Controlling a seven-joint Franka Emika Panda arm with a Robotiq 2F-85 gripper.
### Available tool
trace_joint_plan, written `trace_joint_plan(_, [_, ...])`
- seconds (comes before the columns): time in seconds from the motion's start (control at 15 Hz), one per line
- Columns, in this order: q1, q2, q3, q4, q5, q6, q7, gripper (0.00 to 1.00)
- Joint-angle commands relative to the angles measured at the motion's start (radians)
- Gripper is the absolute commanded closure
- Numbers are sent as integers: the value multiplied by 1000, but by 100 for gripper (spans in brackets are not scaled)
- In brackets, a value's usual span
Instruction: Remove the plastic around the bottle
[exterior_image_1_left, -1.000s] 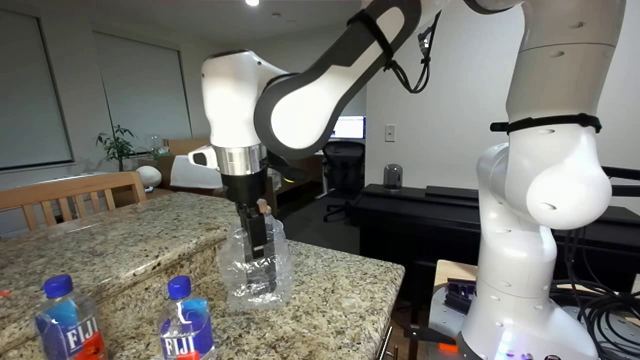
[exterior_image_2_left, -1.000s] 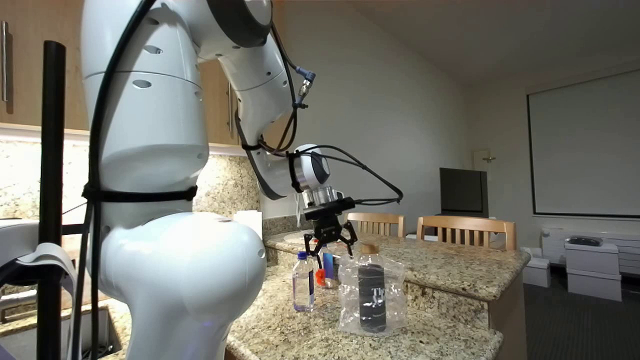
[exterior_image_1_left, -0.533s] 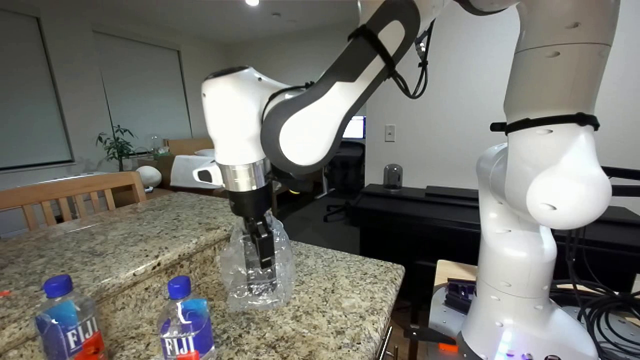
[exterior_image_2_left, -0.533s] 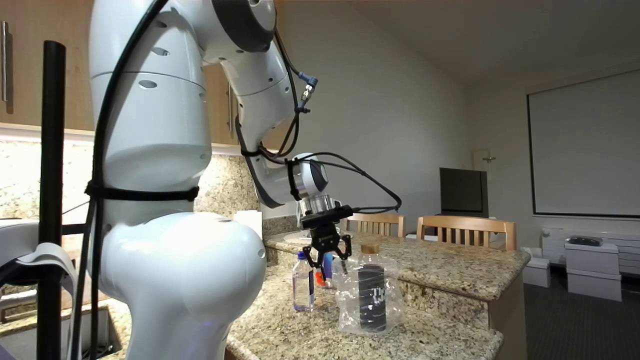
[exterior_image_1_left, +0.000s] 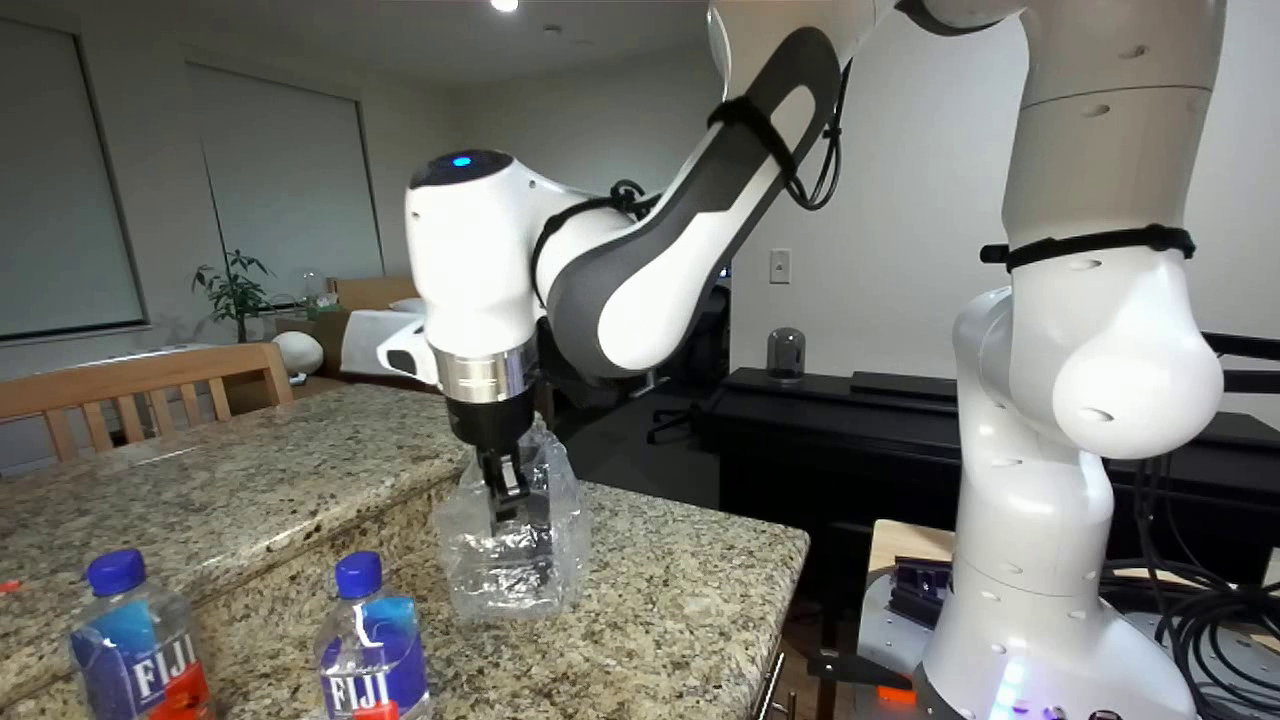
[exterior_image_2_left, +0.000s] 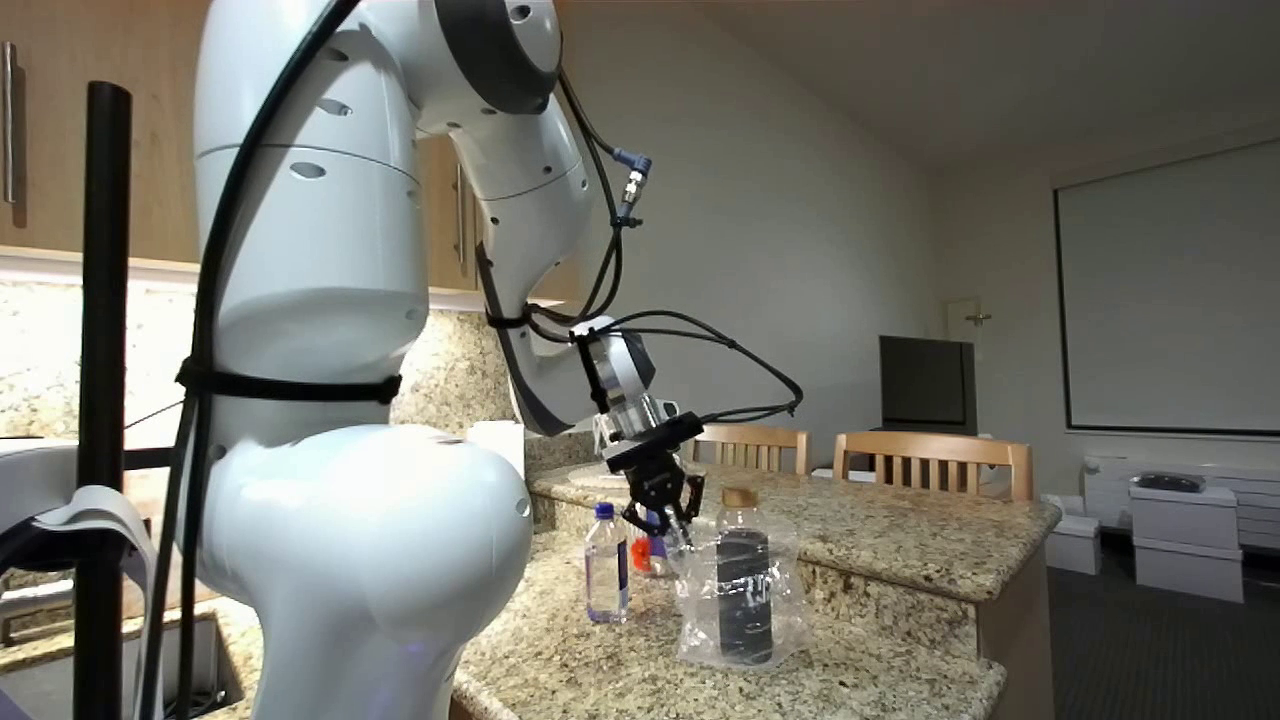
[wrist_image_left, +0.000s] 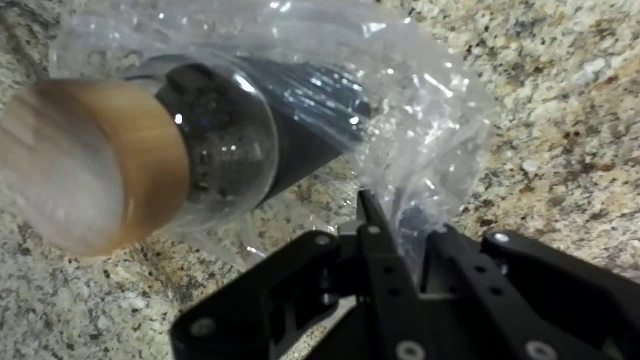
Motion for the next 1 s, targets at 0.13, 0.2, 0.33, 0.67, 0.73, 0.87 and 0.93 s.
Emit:
trace_joint_plan(0.13, [-8,-22,6,-46,-259,78,194,89])
trace_joint_plan(0.2, [-8,-23,6,-47,-294,80,219,89])
trace_joint_plan(0.33, [-4,-28,7,-45,-338,72,251,88])
trace_joint_plan(0.67, [-1,-57,12,-32,-403,57,306,89])
trace_joint_plan(0.73, [-1,-63,14,-29,-412,55,312,89])
trace_joint_plan(0.87, [0,-80,19,-22,-446,51,336,89])
trace_joint_plan(0.93, [-2,-88,20,-19,-460,52,346,89])
